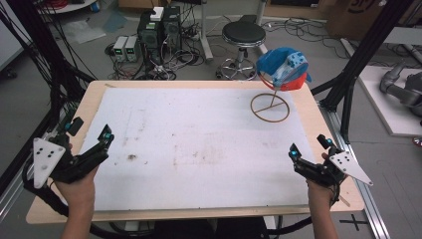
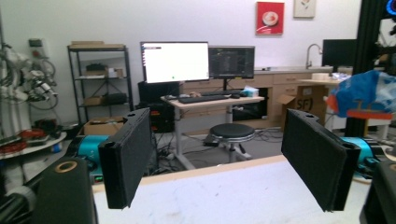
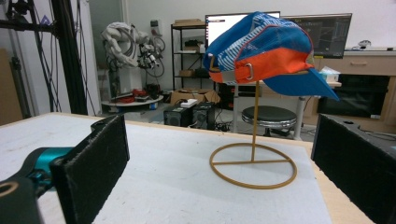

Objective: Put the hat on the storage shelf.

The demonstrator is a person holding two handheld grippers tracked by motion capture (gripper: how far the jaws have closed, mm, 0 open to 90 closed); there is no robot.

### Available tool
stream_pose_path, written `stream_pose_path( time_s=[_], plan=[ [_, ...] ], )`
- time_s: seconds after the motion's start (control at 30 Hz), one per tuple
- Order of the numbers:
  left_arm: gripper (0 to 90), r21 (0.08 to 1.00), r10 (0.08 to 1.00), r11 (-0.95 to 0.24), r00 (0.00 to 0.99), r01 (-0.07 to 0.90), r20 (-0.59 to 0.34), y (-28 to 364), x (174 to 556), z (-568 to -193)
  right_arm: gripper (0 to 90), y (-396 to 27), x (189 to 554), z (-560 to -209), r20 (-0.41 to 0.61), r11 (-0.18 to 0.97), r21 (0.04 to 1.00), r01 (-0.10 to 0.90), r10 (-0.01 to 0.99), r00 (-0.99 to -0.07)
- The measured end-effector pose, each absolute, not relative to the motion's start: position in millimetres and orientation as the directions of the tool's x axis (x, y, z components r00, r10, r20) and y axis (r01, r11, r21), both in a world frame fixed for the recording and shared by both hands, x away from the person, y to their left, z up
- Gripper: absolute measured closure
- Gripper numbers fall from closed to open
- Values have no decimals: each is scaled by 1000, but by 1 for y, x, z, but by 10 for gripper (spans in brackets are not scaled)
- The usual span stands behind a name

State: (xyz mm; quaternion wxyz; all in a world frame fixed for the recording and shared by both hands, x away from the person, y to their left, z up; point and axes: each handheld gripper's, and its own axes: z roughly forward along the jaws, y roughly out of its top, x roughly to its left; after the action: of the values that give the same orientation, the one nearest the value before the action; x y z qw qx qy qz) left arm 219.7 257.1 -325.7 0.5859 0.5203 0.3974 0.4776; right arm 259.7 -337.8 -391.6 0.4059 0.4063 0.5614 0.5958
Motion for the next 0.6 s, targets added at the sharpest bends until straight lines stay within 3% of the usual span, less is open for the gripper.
stream_pose_path(
  time_s=[0.33,0.6],
  plan=[
    [198,998,982,-19,189,-52,28,273,207,-371,39,-335,269,-393,28,-40,999,-26,935,-354],
    [182,999,982,13,187,-41,-5,277,206,-387,39,-338,273,-397,22,-32,999,-22,933,-359]
  ],
)
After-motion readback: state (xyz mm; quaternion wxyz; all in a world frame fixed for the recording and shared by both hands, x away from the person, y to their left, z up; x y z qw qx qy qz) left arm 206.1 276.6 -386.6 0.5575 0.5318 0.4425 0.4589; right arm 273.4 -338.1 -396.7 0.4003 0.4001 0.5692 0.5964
